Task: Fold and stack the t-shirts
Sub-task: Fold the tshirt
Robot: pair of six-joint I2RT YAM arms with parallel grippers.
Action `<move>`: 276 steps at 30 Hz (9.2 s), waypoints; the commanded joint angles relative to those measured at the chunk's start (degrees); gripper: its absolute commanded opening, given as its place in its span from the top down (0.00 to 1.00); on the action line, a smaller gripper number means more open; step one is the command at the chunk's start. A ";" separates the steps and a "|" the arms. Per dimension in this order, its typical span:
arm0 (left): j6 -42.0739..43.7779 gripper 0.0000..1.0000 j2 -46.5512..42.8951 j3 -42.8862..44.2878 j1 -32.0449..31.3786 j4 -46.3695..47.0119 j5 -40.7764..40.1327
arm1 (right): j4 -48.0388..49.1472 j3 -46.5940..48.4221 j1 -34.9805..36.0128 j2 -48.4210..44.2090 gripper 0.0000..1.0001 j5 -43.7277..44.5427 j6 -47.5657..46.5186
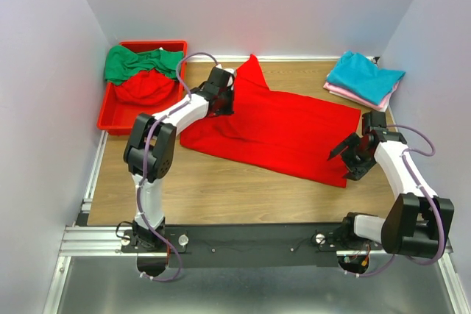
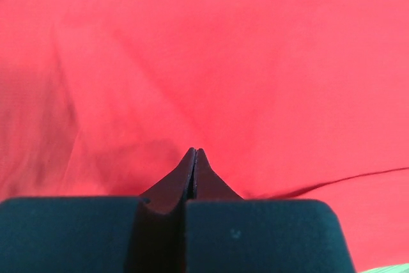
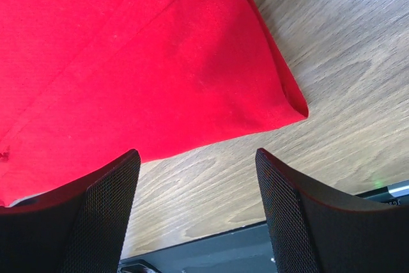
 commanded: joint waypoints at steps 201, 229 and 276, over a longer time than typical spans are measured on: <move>-5.17 0.25 -10.48 -28.65 -3.84 8.48 8.33 | 5.51 2.64 -3.74 23.32 0.11 8.07 -10.91; -11.60 0.24 -25.07 -38.78 -11.92 2.16 7.64 | 4.45 7.83 -7.70 25.26 0.11 6.23 -15.84; -1.48 0.41 6.21 6.32 0.82 -10.42 0.07 | 3.04 43.17 -10.16 49.16 0.32 7.19 -19.88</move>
